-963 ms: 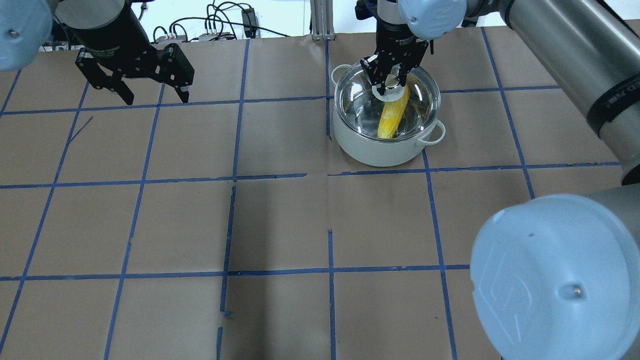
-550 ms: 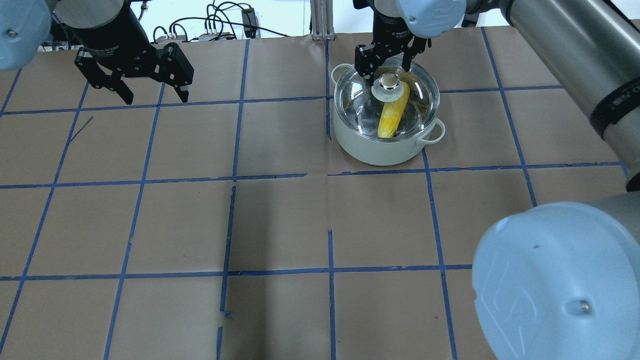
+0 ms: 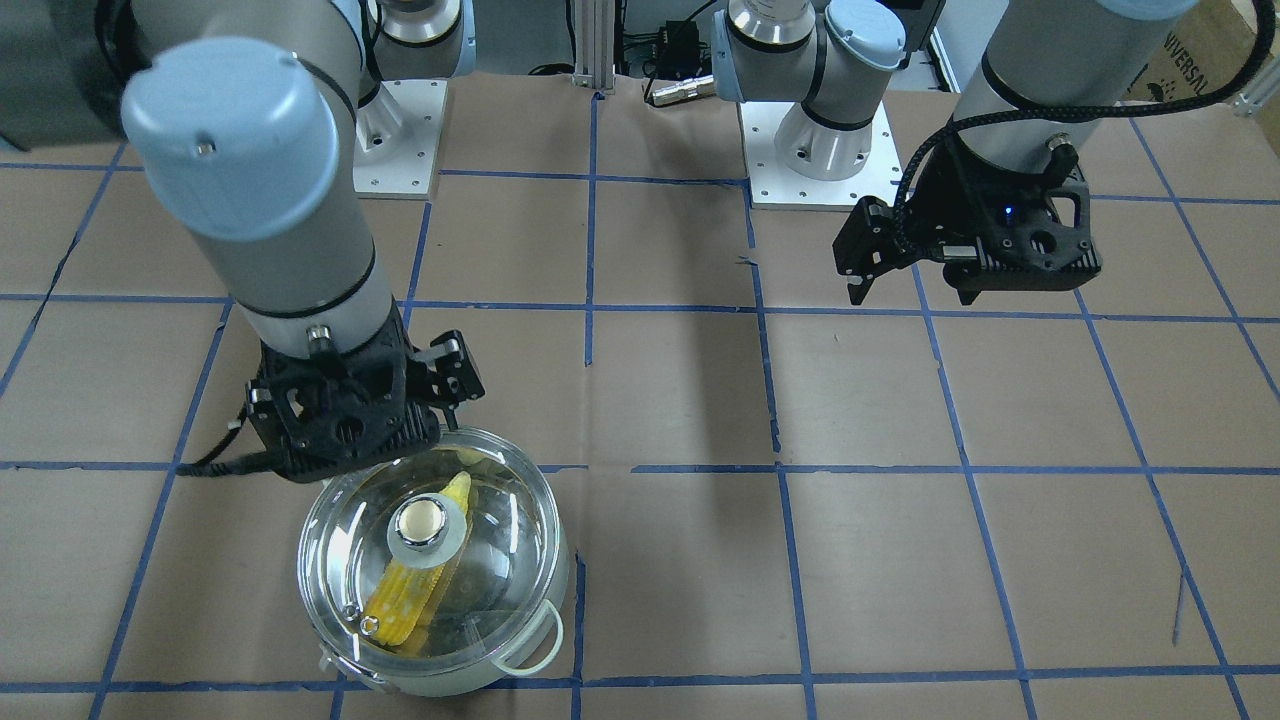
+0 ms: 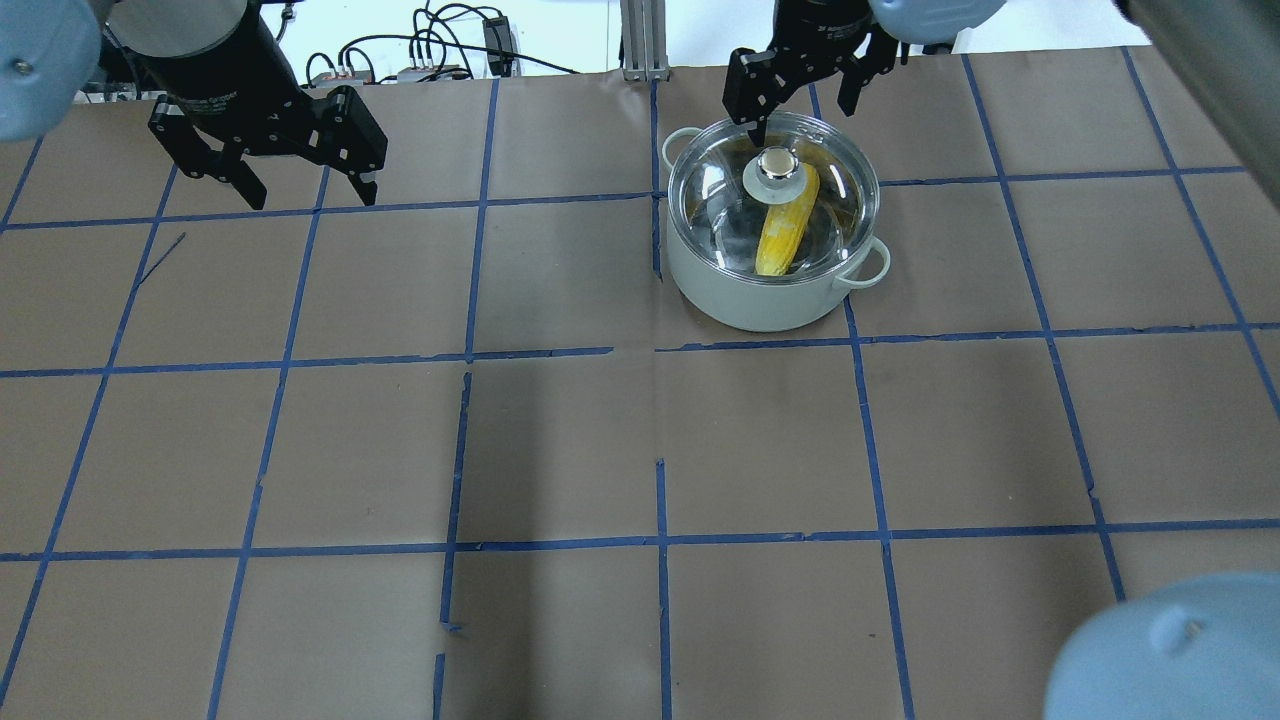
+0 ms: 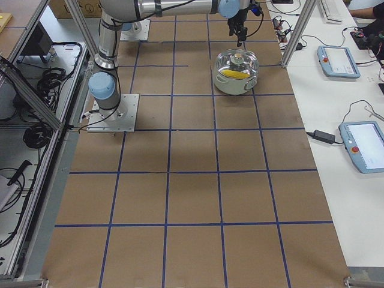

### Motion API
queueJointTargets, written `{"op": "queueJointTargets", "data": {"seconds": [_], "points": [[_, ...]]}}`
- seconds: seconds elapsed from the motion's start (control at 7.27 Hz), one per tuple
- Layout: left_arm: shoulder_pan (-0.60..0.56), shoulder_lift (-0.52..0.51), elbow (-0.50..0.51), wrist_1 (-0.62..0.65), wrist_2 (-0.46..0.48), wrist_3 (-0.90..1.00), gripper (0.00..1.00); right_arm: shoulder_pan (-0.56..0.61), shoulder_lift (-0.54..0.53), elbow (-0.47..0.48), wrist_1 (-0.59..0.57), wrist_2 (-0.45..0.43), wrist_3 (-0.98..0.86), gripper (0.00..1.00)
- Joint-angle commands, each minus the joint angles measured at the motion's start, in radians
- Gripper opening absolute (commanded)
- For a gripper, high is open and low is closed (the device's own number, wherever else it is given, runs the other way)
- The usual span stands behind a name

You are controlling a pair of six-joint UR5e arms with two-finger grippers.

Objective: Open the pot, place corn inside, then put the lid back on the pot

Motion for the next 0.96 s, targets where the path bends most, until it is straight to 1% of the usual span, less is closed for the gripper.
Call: {"op": "queueJointTargets", "data": {"seconds": [0.0, 0.14, 0.41, 0.55, 0.83], "points": [[0.000, -0.007, 0.000, 0.000, 0.000, 0.000, 1.00, -0.015, -0.196, 0.210, -0.009, -0.008, 0.008, 1.00], [0.000, -0.004, -0.001, 0.000, 0.000, 0.000, 1.00, -0.015, -0.279, 0.282, -0.011, -0.010, 0.006, 1.00], [0.000, 0.005, 0.000, -0.019, 0.000, 0.000, 1.00, -0.016, -0.383, 0.422, -0.035, 0.004, 0.014, 1.00], [0.000, 0.000, 0.003, -0.019, -0.003, 0.000, 1.00, -0.018, -0.414, 0.457, -0.046, 0.004, 0.014, 1.00], [0.000, 0.005, 0.011, -0.019, 0.000, 0.000, 1.00, -0.018, -0.410, 0.451, -0.051, 0.007, 0.016, 1.00]]}}
